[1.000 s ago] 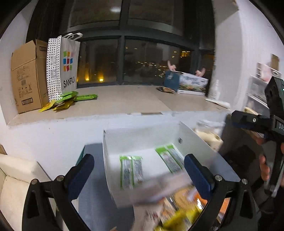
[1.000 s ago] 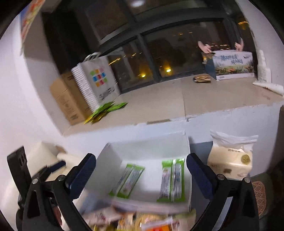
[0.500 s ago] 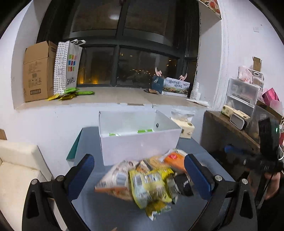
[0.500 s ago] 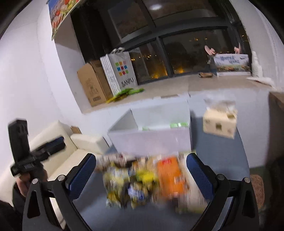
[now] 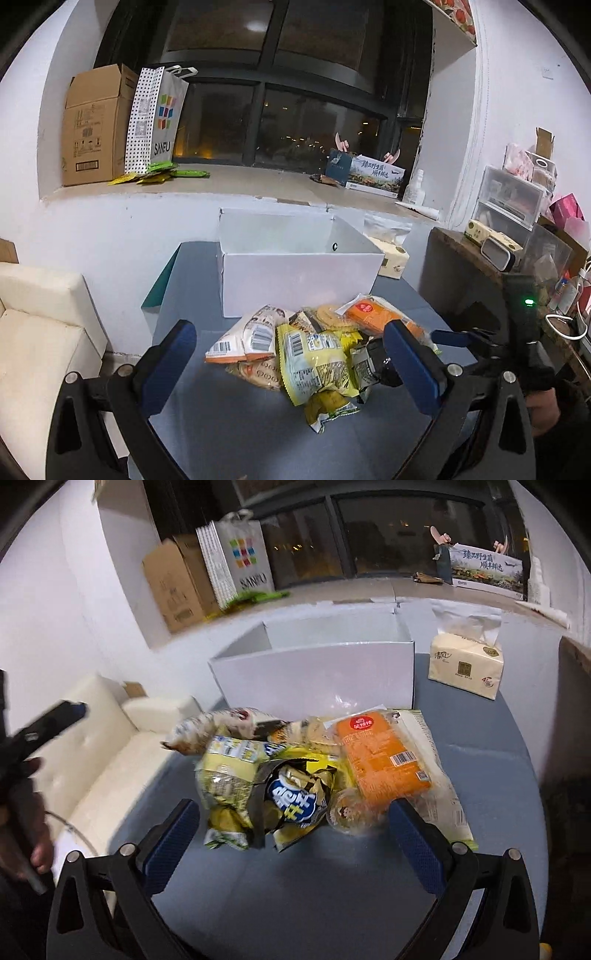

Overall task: Organize snacks
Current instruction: 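Grasp blue chip bag with right gripper while left grasps white noodle bag, drop both in box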

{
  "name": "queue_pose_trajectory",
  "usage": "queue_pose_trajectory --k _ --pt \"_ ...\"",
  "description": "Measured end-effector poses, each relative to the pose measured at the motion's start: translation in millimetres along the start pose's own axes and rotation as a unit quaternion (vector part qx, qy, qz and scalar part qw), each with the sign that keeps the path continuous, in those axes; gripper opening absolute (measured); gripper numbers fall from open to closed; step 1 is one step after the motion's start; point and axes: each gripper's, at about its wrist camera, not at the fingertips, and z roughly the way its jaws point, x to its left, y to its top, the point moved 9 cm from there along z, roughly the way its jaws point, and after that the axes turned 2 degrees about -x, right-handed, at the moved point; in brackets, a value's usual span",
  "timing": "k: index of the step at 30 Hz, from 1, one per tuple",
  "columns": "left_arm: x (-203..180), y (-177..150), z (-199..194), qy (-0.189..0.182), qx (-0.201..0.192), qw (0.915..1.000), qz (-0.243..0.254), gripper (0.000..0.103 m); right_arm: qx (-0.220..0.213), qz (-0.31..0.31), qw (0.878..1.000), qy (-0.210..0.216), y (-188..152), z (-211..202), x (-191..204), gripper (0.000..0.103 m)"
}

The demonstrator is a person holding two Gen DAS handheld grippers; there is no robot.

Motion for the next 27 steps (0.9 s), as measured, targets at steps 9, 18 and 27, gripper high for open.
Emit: queue_pose_trajectory --k 9,18,27 --pt "13.8 -14.0 7.7 0.001 0.019 0.9997 -0.016 0.103 0.073 0.002 0.996 -0.056 -10.6 64.3 6.3 0.076" --pt "24.0 -24.9 36.8 -0.013 0.065 0.9977 -0.016 0.103 0.026 0.04 0.999 0.009 -3.5 29.5 -4.6 0.048" --pt "43.0 -16.4 136.1 -0.061 0.214 0.9735 -0.052 0.103 -0.081 0.072 0.992 0.072 21.1 -55.9 -16.1 0.048"
